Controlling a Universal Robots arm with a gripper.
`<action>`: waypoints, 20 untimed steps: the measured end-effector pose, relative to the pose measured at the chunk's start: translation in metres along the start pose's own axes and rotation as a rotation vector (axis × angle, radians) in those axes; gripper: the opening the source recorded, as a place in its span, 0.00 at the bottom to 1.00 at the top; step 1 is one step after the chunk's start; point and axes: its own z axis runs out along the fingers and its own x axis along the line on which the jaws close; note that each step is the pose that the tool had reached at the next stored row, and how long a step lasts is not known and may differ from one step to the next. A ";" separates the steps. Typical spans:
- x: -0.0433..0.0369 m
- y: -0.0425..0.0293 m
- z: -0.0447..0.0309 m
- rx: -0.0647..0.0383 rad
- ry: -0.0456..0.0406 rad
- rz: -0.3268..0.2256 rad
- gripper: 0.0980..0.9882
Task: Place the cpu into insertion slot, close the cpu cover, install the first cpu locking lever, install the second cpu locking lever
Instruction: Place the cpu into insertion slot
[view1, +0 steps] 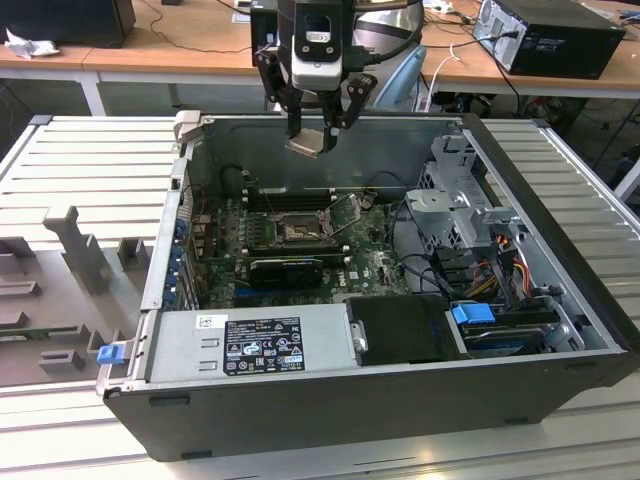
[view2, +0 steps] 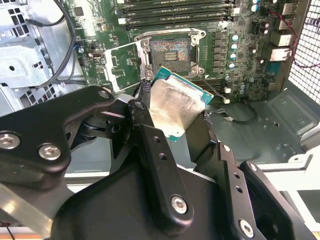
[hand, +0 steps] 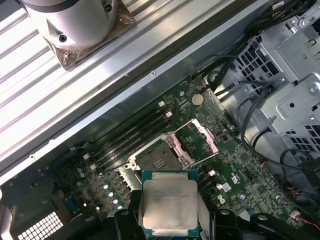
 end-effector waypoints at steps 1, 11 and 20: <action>0.0000 0.0000 0.0000 0.000 -0.0002 0.003 0.48; 0.0000 -0.0001 0.0019 -0.001 -0.0091 0.098 0.48; 0.0000 -0.0002 0.0024 -0.002 -0.0147 0.165 0.48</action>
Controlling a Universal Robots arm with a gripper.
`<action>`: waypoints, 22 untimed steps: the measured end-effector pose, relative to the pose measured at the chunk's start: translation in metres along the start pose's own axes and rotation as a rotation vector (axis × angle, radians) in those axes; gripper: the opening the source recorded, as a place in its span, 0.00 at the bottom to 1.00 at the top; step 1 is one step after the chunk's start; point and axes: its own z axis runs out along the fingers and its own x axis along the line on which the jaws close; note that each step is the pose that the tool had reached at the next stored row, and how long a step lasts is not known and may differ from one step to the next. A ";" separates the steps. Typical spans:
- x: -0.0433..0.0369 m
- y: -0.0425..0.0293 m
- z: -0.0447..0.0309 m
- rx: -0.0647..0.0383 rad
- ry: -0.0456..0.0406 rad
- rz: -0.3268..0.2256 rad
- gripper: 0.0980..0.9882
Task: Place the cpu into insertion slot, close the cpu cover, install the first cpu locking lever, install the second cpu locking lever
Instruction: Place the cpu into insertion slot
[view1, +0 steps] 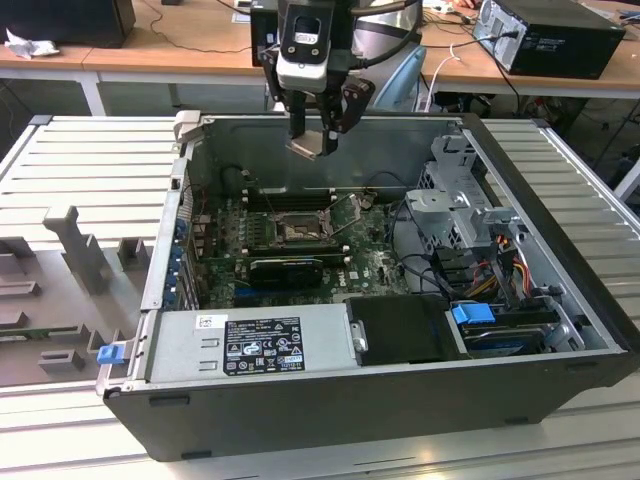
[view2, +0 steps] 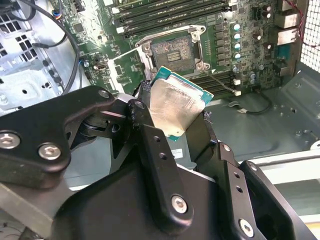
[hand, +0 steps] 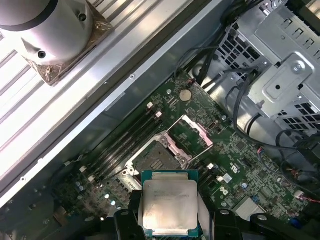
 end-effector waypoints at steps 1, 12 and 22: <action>0.0000 0.0000 0.0001 0.000 -0.0011 0.014 0.48; 0.0000 -0.0001 0.0013 -0.003 -0.0122 0.148 0.48; -0.0001 -0.0002 0.0038 -0.004 -0.0223 0.266 0.48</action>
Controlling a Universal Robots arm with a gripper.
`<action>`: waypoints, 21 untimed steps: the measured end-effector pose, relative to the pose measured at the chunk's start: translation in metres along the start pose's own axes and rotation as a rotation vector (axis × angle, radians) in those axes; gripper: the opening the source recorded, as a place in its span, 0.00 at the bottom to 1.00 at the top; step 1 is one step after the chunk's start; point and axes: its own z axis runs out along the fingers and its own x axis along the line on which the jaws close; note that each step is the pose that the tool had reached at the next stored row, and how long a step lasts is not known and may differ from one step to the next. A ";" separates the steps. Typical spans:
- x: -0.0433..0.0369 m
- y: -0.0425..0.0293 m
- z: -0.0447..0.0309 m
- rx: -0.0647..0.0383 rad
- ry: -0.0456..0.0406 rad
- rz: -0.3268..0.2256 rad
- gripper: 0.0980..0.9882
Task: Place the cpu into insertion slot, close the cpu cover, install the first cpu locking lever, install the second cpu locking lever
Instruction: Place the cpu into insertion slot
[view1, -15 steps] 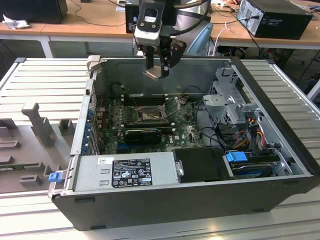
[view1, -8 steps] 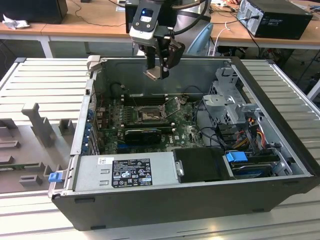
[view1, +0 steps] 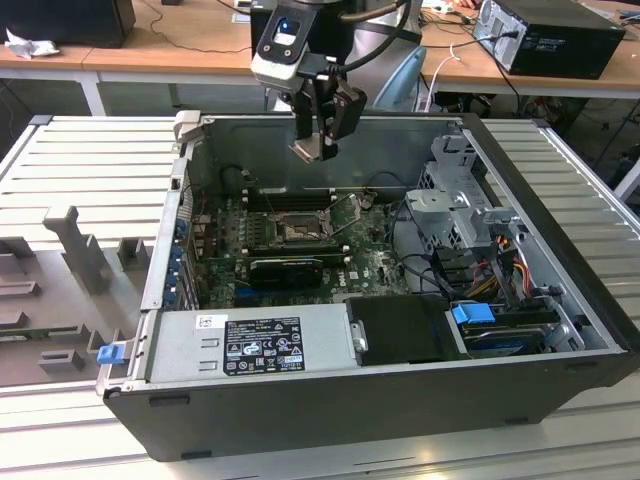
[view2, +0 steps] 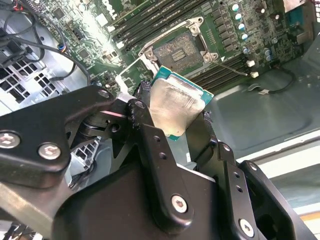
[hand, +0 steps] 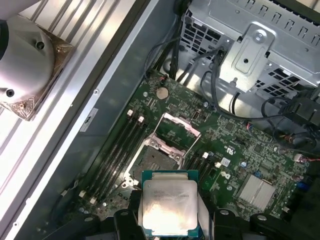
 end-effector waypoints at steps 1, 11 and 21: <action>0.0000 0.0000 0.0004 0.001 -0.0018 0.000 0.48; 0.0000 -0.0006 0.0044 0.002 -0.0050 0.015 0.48; 0.0000 -0.0007 0.0049 0.001 -0.0078 0.044 0.48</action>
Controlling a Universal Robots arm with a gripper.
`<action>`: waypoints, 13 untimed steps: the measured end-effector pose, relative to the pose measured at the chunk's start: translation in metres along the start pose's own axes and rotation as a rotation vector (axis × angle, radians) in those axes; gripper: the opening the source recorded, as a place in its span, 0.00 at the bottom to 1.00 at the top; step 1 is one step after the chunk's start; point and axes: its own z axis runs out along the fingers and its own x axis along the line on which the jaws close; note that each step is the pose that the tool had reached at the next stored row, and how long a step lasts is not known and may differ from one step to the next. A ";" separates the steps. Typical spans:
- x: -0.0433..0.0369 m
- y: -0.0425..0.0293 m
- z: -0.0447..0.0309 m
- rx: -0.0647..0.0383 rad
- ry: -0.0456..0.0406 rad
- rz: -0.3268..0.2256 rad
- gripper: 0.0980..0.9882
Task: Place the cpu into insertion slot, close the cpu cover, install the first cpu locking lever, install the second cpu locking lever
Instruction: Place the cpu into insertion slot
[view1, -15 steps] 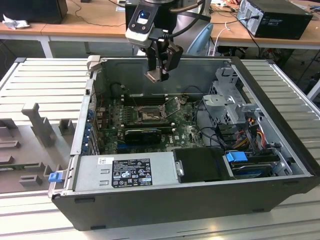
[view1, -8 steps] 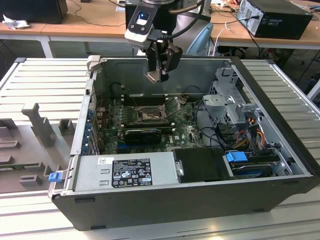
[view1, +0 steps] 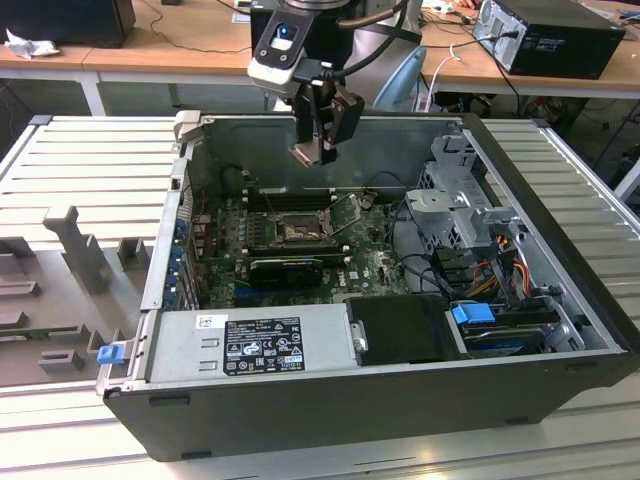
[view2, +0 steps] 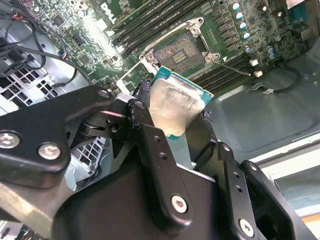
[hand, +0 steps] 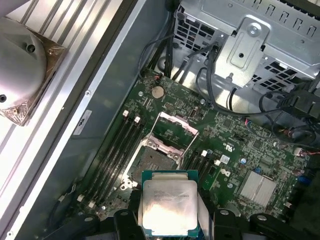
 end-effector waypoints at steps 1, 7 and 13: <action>0.0000 0.0000 0.0001 0.000 -0.0003 0.004 0.48; 0.0000 0.0000 0.0003 0.000 -0.0017 0.021 0.48; 0.0000 0.0000 0.0005 -0.001 -0.0031 0.038 0.48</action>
